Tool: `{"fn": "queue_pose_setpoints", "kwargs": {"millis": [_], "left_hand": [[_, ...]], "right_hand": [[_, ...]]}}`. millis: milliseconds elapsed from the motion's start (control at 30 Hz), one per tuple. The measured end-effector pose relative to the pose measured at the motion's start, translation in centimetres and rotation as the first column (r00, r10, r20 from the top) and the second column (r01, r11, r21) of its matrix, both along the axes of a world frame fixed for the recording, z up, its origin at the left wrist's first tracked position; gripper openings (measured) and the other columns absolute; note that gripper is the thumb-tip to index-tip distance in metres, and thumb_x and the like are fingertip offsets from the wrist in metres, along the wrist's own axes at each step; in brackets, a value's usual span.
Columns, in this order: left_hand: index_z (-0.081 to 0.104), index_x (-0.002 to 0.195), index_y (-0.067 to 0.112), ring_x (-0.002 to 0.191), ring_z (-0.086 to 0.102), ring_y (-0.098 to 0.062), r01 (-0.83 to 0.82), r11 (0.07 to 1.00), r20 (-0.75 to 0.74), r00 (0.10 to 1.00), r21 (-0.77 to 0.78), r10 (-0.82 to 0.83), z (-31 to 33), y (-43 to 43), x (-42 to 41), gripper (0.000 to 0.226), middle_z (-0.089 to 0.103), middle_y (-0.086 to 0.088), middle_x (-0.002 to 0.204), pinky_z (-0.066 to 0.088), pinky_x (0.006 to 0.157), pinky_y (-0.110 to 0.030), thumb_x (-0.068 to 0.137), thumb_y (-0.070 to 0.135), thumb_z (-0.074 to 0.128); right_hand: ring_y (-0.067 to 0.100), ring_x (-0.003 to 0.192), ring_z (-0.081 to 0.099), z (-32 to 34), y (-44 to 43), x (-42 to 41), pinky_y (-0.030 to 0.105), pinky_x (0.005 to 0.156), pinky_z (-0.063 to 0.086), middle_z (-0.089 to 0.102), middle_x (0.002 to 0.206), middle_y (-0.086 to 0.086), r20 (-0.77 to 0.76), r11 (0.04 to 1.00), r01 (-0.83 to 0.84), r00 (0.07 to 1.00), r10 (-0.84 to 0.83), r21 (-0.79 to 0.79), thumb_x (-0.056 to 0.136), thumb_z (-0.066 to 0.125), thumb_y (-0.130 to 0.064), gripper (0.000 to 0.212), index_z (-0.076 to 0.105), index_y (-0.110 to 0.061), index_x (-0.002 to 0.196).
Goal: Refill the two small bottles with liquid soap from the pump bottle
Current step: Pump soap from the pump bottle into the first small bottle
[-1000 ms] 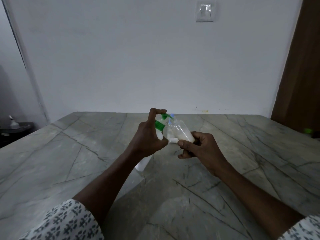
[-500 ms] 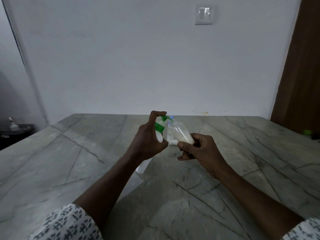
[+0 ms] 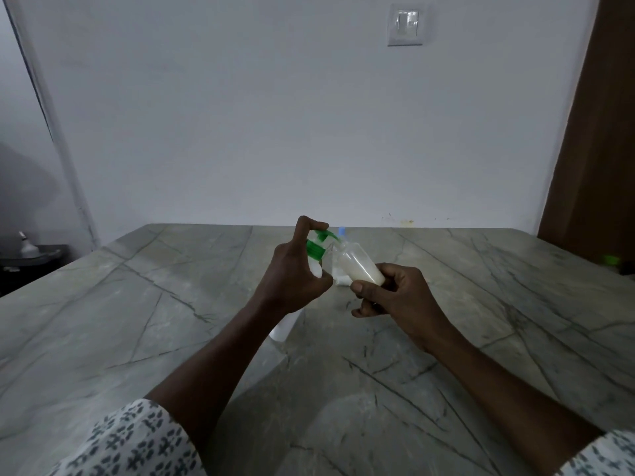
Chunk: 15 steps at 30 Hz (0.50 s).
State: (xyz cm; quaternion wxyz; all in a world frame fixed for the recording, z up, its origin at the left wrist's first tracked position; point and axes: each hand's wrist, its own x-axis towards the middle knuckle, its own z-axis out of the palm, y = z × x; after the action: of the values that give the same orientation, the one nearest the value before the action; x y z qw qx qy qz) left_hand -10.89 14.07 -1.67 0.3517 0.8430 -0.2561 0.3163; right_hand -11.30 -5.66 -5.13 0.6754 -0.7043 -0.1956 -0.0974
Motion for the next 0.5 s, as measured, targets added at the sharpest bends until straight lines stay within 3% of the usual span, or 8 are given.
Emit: {"fn": "queue_pose_setpoints", "kwargs": {"millis": [233,500], "left_hand": [[0.036,0.138,0.018,0.074,0.060,0.005,0.019,1.000,-0.020,1.000,0.016,-0.019,-0.19,0.10,0.05,0.083,0.054,0.024,0.092,0.045,0.062,-0.005,0.068,0.007,0.080],[0.043,0.126,0.012,0.073,0.059,0.000,-0.009,1.000,0.016,1.000,-0.013,0.010,0.00,-0.01,-0.35,0.072,0.061,0.003,0.103,0.042,0.065,-0.001,0.066,0.003,0.082]], "right_hand": [[0.023,0.058,0.067,0.13,-0.09,0.00,0.053,0.073,0.060,0.071,0.078,0.017,0.000,1.000,-0.003,1.000,0.003,0.010,0.079,0.077,-0.012,0.033,0.067,0.001,0.107],[0.025,0.061,0.069,-0.02,0.01,0.00,0.054,0.074,0.059,0.072,0.074,0.009,-0.005,1.000,-0.011,1.000,0.011,-0.009,0.077,0.078,-0.014,0.036,0.067,-0.001,0.108]]}}
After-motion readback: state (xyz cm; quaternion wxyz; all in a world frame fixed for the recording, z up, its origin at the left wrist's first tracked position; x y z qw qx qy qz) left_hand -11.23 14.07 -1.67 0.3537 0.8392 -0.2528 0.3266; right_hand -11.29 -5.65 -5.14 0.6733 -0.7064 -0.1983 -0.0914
